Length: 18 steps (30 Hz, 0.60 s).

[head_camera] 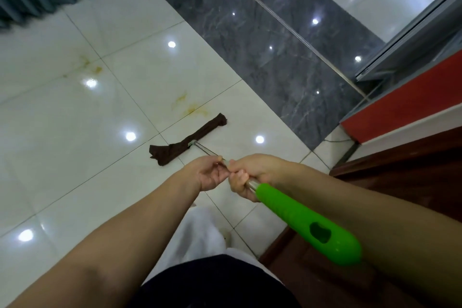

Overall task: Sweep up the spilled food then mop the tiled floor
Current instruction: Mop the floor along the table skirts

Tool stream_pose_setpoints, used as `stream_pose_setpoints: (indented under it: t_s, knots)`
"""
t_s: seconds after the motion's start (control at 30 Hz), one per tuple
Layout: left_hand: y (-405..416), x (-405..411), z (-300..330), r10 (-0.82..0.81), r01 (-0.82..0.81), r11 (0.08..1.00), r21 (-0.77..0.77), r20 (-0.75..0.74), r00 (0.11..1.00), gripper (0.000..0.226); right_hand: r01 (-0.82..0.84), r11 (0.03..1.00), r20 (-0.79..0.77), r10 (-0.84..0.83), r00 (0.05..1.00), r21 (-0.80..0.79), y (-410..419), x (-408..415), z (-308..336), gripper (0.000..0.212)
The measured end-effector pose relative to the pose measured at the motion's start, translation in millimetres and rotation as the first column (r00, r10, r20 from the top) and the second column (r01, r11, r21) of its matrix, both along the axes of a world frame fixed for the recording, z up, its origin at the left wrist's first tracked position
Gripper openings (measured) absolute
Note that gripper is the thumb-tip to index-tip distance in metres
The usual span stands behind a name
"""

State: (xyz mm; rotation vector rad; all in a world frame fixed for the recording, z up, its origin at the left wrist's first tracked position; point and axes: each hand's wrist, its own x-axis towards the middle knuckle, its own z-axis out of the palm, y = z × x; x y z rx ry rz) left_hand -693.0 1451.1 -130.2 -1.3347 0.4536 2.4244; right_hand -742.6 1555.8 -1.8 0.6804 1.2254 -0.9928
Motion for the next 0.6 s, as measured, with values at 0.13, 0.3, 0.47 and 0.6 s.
stream_pose_setpoints:
  t_s: [0.13,0.3,0.47,0.6]
  knots:
    - [-16,-15,-6,0.023,-0.02,0.998,-0.057,0.042,0.999,0.029,0.024,0.999,0.023,-0.023,0.999,-0.023,-16,-13,-10,0.035]
    - [-42,-50,-14,0.068,-0.064,0.995,-0.082,0.051,0.996,0.023,0.09,0.994,0.074,-0.086,0.994,-0.062,-39,-45,-28,0.038]
    - [-80,-98,-23,0.094,-0.086,0.99,-0.112,0.072,0.993,0.027,0.129,0.985,0.137,-0.113,0.984,-0.116,-74,-91,-39,0.041]
    - [-121,-140,-23,0.145,-0.136,0.984,-0.113,0.082,0.986,0.026,0.062,0.989,0.145,-0.043,0.988,-0.133,-115,-139,-38,0.066]
